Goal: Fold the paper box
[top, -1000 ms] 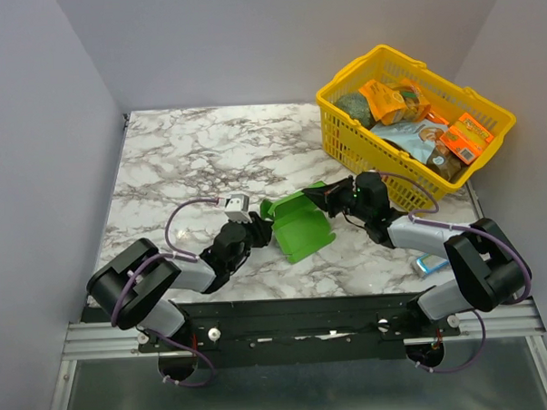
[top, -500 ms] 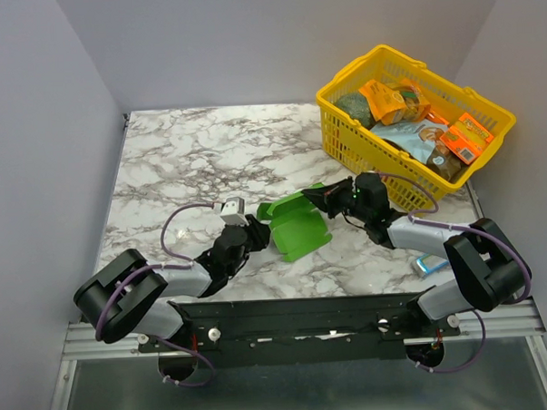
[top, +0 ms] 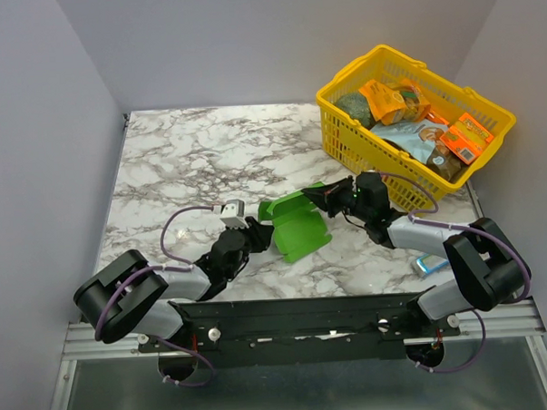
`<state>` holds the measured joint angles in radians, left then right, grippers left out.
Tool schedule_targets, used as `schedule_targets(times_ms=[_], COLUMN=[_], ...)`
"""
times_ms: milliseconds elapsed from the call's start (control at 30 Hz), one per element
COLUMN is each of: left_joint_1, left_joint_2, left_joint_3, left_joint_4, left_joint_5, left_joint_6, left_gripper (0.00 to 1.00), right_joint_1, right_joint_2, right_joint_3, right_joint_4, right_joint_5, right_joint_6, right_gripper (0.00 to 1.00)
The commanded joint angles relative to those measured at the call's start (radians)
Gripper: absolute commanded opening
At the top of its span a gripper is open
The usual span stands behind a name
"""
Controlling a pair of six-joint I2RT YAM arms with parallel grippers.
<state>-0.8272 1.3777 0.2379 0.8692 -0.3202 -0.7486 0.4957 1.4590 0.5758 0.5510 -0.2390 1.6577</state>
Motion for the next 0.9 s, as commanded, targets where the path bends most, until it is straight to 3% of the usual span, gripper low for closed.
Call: schedule_targets(times_ms=[0, 433, 867], left_joint_1=[-0.021, -0.015, -0.004], left_joint_2=[-0.006, 0.072, 0.152], left_joint_3=[-0.005, 0.041, 0.094], left_joint_4=[0.102, 0.120, 0.195], left_joint_5=[0.021, -0.011, 0.043], left_joint_6=[0.012, 0.060, 0.078], left_gripper=[0.39, 0.40, 0.40], right_joint_1=[0.000, 0.000, 0.000], right_joint_2=[0.015, 0.018, 0.027], right_joint_3=[-0.007, -0.004, -0.008], right_joint_4=[0.013, 0.021, 0.032], right_joint_5=[-0.022, -0.033, -0.037], right_joint_6=[0.001, -0.003, 0.004], right_gripper=[0.00, 0.00, 0.00])
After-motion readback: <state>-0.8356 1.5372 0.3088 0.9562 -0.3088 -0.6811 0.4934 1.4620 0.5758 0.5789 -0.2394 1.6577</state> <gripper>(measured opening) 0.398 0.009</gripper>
